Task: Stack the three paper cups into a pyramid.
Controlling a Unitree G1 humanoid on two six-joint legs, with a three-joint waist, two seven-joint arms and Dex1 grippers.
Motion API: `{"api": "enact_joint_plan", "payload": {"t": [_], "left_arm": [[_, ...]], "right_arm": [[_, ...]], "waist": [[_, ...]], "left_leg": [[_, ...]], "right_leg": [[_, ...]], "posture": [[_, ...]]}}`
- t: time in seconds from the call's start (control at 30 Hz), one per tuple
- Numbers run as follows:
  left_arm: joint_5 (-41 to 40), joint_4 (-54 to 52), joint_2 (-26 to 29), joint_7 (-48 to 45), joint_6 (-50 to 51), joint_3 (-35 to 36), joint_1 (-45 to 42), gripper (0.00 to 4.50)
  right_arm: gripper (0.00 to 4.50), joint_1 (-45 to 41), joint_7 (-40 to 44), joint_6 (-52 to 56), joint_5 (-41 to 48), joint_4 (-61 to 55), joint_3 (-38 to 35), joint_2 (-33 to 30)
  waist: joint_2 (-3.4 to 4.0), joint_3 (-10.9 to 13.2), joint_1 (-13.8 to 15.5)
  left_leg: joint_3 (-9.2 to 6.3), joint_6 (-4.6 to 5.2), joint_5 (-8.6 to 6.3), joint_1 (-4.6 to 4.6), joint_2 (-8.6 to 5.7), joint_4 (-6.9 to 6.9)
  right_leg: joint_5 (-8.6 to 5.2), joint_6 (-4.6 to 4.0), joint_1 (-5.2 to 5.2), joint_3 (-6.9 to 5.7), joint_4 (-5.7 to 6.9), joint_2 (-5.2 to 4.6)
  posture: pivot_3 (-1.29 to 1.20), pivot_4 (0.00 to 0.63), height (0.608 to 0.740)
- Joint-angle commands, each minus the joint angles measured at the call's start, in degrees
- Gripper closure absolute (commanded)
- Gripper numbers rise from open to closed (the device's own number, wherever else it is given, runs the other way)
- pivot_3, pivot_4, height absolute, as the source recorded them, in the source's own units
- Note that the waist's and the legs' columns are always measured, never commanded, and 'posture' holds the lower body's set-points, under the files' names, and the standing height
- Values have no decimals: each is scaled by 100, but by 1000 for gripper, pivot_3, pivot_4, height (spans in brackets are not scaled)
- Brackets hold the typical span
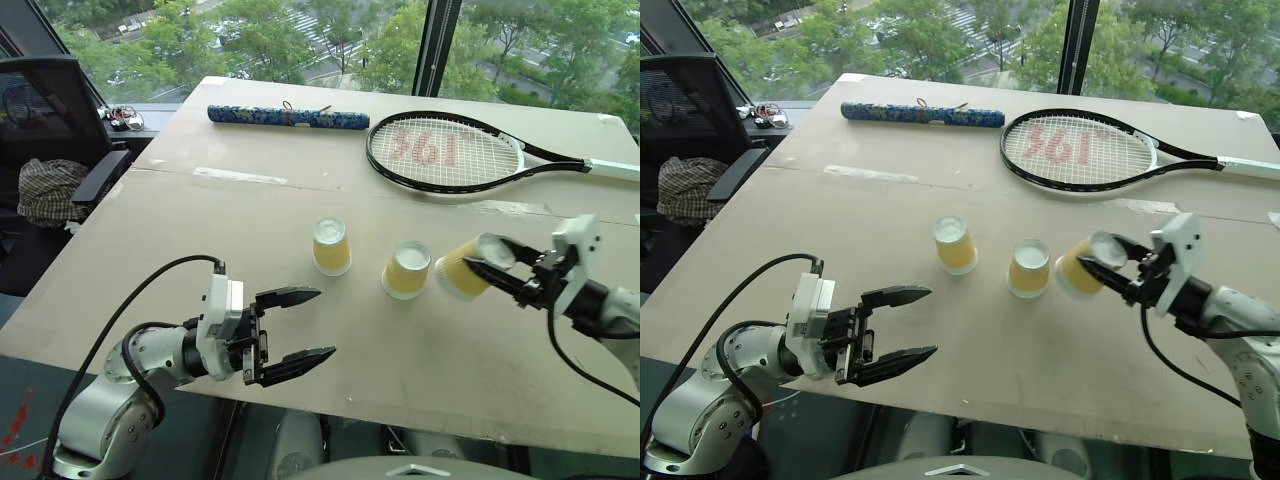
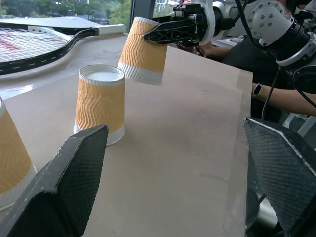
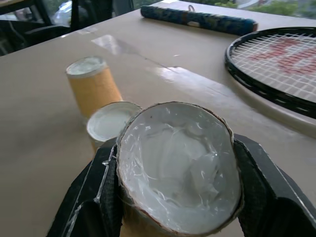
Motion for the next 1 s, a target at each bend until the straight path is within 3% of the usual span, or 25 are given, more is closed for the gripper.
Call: {"api": "enact_joint_plan", "payload": {"t": [0.03, 0.87, 1.0], "left_arm": [[-60, -157, 51, 39, -26, 145, 86, 0], [60, -258, -33, 293, -172, 91, 357, 0], [89, -161, -146, 605, -123, 197, 328, 0]], "right_arm": [[2387, -121, 172, -314, -385, -128, 384, -217], [2387, -36, -55, -1025, -1964, 394, 1639, -38], [624, -153, -84, -907, -1826, 393, 1598, 131]], "waist": [[0, 0, 9], [-13, -7, -7], [-25, -13, -3]], "left_leg": [[0, 0, 0, -1, -2, 0], [-1, 0, 0, 0, -1, 1], [-1, 0, 0, 3, 5, 2]], "right_leg": [[0, -1, 0, 0, -1, -1], [1, -4, 0, -1, -3, -5], [1, -6, 1, -1, -3, -8]], "posture": [[0, 150, 740], [0, 150, 740], [0, 150, 740]]}}
